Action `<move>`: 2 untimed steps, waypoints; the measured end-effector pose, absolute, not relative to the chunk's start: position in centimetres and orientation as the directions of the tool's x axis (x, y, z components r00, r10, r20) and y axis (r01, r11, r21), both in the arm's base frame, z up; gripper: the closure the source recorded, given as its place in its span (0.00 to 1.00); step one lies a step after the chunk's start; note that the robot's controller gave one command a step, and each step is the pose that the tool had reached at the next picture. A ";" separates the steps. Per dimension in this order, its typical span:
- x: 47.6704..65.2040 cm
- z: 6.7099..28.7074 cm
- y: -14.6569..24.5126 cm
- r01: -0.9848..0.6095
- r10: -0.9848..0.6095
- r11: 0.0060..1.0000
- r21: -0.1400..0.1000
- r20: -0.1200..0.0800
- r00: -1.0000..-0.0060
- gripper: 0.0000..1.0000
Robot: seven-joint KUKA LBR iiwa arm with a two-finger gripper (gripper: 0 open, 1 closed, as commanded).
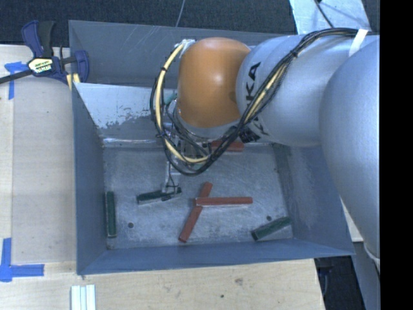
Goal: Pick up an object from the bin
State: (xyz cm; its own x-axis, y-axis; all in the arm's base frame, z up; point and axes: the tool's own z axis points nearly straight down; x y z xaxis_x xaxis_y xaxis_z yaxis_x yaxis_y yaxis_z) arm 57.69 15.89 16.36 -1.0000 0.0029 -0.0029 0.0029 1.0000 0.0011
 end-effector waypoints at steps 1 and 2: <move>57.7 16.4 15.9 0.003 0.003 1.000 0.001 -0.003 -1.000 0.00; 54.6 11.5 14.6 0.023 0.023 1.000 0.003 -0.009 -1.000 0.00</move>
Offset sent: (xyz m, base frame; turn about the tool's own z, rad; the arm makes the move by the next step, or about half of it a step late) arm -0.0605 -0.0254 -0.0936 0.0446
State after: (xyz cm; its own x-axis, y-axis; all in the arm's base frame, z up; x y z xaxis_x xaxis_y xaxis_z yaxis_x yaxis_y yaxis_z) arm 54.57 14.62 11.51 -0.9997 0.0233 -0.0086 0.0232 0.9997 0.0028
